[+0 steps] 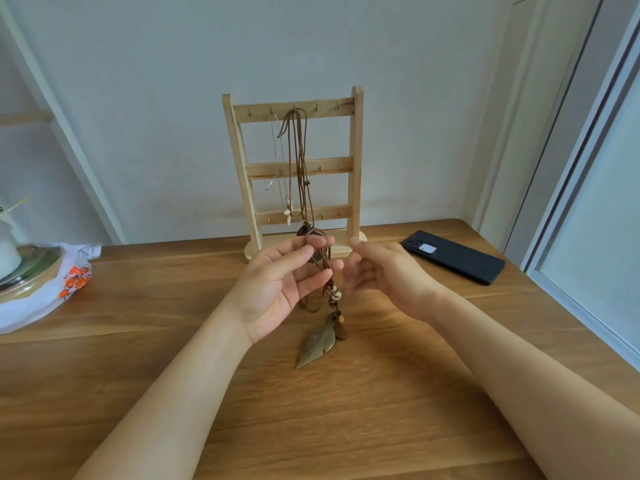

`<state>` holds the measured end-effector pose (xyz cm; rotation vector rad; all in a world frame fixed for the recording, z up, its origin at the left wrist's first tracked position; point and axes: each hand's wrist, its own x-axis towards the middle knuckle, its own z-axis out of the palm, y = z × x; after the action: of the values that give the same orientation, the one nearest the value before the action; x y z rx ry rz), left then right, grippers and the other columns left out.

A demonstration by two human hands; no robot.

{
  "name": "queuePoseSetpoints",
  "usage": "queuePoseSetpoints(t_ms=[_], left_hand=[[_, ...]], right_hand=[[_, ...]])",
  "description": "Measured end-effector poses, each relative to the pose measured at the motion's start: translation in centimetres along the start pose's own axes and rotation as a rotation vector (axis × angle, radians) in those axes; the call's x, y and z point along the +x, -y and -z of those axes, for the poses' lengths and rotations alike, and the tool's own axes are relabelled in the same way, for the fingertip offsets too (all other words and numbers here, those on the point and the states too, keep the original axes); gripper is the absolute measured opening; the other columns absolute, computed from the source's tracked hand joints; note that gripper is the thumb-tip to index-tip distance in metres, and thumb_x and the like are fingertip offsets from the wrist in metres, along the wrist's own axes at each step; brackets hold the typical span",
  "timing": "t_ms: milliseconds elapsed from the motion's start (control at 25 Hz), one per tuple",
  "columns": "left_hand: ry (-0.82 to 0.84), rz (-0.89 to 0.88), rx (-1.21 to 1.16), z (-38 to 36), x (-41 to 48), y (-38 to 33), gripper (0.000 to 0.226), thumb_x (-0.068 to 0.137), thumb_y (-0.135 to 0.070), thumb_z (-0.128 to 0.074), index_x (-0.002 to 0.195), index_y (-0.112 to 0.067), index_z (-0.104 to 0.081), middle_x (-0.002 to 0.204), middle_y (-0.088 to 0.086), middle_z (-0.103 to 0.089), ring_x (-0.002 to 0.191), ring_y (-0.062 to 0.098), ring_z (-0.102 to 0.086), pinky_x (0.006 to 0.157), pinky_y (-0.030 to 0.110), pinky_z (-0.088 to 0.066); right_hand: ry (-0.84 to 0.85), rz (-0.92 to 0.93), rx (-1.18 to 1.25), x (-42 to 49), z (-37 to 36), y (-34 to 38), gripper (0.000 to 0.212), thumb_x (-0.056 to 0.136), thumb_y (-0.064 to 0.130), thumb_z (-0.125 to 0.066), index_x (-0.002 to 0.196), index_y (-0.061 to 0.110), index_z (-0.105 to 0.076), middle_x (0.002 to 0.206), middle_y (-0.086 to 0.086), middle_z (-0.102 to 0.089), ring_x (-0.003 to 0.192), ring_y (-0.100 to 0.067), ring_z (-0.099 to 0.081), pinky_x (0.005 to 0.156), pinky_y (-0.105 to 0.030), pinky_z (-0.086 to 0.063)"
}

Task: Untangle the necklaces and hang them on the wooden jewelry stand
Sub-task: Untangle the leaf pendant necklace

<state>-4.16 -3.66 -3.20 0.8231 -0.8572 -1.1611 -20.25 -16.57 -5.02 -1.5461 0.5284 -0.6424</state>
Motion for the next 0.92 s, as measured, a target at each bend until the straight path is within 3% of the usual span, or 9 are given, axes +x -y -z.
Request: queuePoseSetpoints(t_ms=[120,200,280,360,480,600,760,920], left_hand=[[-0.006,-0.025,-0.04,0.3,0.1,0.2,0.021,0.099,-0.004,-0.049,0.11,-0.004,-0.067,0.125,0.012,-0.068,0.112,0.031,-0.068,0.084,0.029,-0.061],[-0.032,-0.053,-0.057,0.6,0.3,0.2,0.021,0.099,-0.003,-0.048,0.108,-0.008,-0.067,0.122,0.008,-0.069,0.112,0.027,-0.068,0.083,0.028,-0.06],[-0.143,-0.098,-0.078,1.2,0.6,-0.1,0.019,0.1,-0.006,-0.05,0.101,-0.017,-0.065,0.114,0.002,-0.071,0.104,0.019,-0.069,0.076,0.025,-0.058],[-0.356,-0.124,-0.175,2.4,0.9,-0.5,0.018,0.101,-0.009,-0.05,0.096,-0.021,-0.063,0.1,-0.002,-0.071,0.091,0.014,-0.069,0.073,0.023,-0.054],[-0.693,-0.125,-0.303,4.5,1.2,-0.7,0.013,0.103,-0.011,-0.05,0.101,-0.019,-0.06,0.1,0.002,-0.072,0.085,0.016,-0.074,0.074,0.023,-0.055],[-0.908,-0.071,-0.209,4.9,1.3,0.4,0.011,0.099,-0.008,-0.059,0.105,-0.014,-0.065,0.102,0.007,-0.073,0.083,0.016,-0.074,0.067,0.021,-0.057],[-1.064,-0.081,-0.036,5.3,1.3,0.6,0.02,0.09,-0.002,-0.068,0.103,-0.017,-0.069,0.088,0.004,-0.071,0.06,0.009,-0.064,0.049,0.016,-0.043],[-1.118,-0.163,0.183,5.4,1.0,0.7,0.027,0.085,0.001,-0.073,0.104,-0.018,-0.073,0.094,-0.002,-0.07,0.072,0.006,-0.065,0.057,0.015,-0.045]], right_hand=[[0.315,-0.018,-0.021,-0.1,-1.1,-0.7,0.033,0.098,0.035,-0.059,0.106,0.005,-0.07,0.103,-0.014,-0.072,0.102,-0.028,-0.068,0.09,-0.035,-0.053],[0.369,0.007,-0.078,0.0,-1.2,-1.3,0.018,0.098,0.021,-0.062,0.102,0.005,-0.068,0.095,-0.013,-0.071,0.095,-0.026,-0.068,0.09,-0.036,-0.053],[0.325,-0.066,-0.035,0.2,-0.9,-1.3,0.013,0.099,0.014,-0.06,0.098,0.003,-0.067,0.079,-0.009,-0.064,0.076,-0.023,-0.064,0.08,-0.035,-0.054],[0.181,-0.154,0.046,0.6,0.1,-1.4,0.016,0.1,0.013,-0.056,0.098,0.002,-0.068,0.069,-0.003,-0.054,0.062,-0.018,-0.054,0.066,-0.032,-0.053],[-0.082,-0.177,0.05,1.0,2.2,-1.4,0.019,0.1,0.016,-0.059,0.1,0.0,-0.07,0.065,-0.001,-0.047,0.057,-0.014,-0.048,0.058,-0.03,-0.049],[-0.153,-0.183,-0.171,1.0,3.3,-1.6,0.017,0.097,0.021,-0.065,0.098,0.007,-0.074,0.062,-0.003,-0.053,0.052,-0.014,-0.047,0.054,-0.027,-0.044],[-0.195,-0.1,-0.394,1.3,3.1,-1.7,0.007,0.094,0.02,-0.069,0.091,0.016,-0.074,0.063,0.003,-0.057,0.057,-0.012,-0.046,0.056,-0.024,-0.042],[-0.239,-0.018,-0.652,1.4,3.3,-1.9,0.011,0.096,0.024,-0.065,0.09,0.024,-0.074,0.075,0.004,-0.063,0.071,-0.01,-0.053,0.066,-0.025,-0.043]])
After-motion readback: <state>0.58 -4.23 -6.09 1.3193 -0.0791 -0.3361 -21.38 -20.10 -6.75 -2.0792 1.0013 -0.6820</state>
